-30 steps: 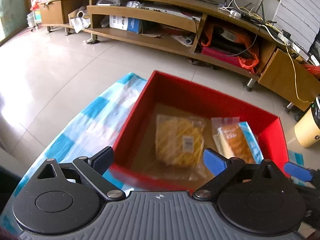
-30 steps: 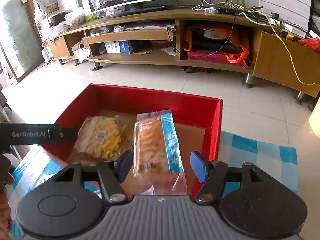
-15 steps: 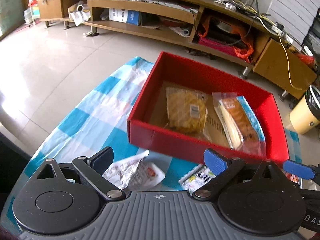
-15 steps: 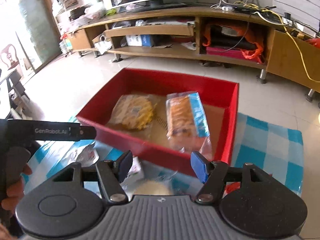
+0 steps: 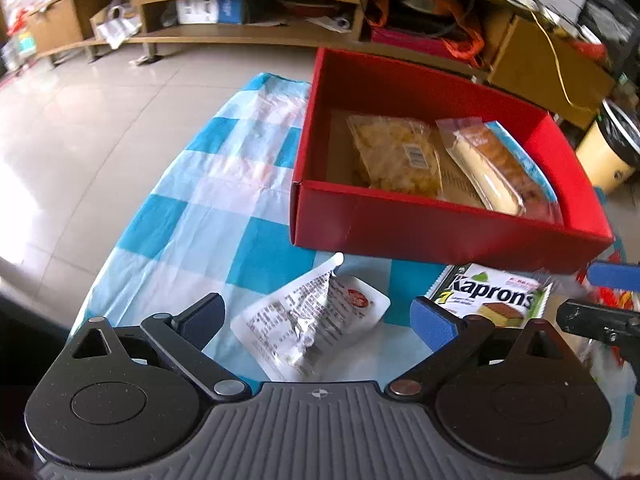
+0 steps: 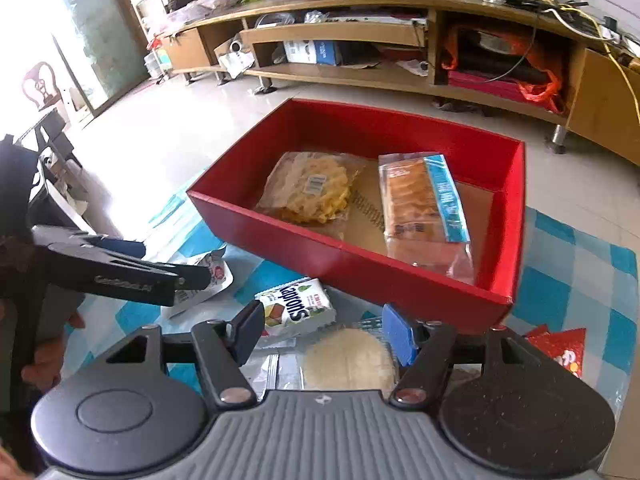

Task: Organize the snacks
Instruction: 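Move the left tool to the foil sachet while the right tool moves to the Kaprons pack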

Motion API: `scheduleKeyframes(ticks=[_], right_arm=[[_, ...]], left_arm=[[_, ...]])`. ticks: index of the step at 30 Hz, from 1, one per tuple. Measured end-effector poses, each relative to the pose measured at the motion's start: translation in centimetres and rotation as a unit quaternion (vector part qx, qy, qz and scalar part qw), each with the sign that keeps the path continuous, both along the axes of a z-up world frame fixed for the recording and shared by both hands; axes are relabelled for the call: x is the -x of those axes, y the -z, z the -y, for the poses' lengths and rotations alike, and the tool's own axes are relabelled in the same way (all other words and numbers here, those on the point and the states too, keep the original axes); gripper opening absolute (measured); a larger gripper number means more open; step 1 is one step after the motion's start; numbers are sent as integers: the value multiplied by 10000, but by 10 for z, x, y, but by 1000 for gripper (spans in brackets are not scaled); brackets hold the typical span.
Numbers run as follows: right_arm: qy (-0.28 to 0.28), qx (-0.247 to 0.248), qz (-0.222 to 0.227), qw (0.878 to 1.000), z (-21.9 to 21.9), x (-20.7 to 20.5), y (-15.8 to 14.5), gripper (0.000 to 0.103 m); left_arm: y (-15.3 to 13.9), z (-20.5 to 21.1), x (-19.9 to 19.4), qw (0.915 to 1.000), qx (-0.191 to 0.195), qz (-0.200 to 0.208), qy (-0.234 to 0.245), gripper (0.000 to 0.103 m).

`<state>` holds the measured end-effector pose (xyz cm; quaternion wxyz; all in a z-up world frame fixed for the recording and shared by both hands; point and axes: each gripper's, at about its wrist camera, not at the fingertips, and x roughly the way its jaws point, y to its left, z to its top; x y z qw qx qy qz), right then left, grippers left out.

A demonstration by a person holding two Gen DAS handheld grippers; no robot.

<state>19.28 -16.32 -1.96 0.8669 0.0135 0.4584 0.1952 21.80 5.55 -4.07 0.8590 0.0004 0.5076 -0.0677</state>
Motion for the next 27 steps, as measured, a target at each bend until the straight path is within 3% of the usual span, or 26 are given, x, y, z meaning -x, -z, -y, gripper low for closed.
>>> scheduleKeyframes(ticks=[3,8,10,13,16,21,24,27], right_arm=[[-21,-40,-57,10000,-3,-5,2,65],[-55,-129,-151,9998,-3,-10,5,65],[-48,-215,-245,9995,-2,-12,7,65],[-60,-184,-288,9994,-2,-15,10,65],[-67,-157,-275,9995,-2,-15,9,65],[-159,-126,-211,9996,-3,-11,4,65],[-170,-106,-228,9995,-4,-11,5,65],[-86,-117,-261,9996,-5,-16,7,65]], left_arm=[[8,1,-11,9987,162,-187,451,101],[23,15,-24,9931,-161,-225,1140,101],[34,17,-28,9919,-221,-358,1201,102],[37,23,-22,9907,-398,-231,1281,102],[36,22,-10,9917,-412,-227,1195,99],[28,23,20,9923,-419,-281,1133,79],[23,16,27,9956,-237,-372,825,80],[22,9,16,9981,-117,-348,485,90]])
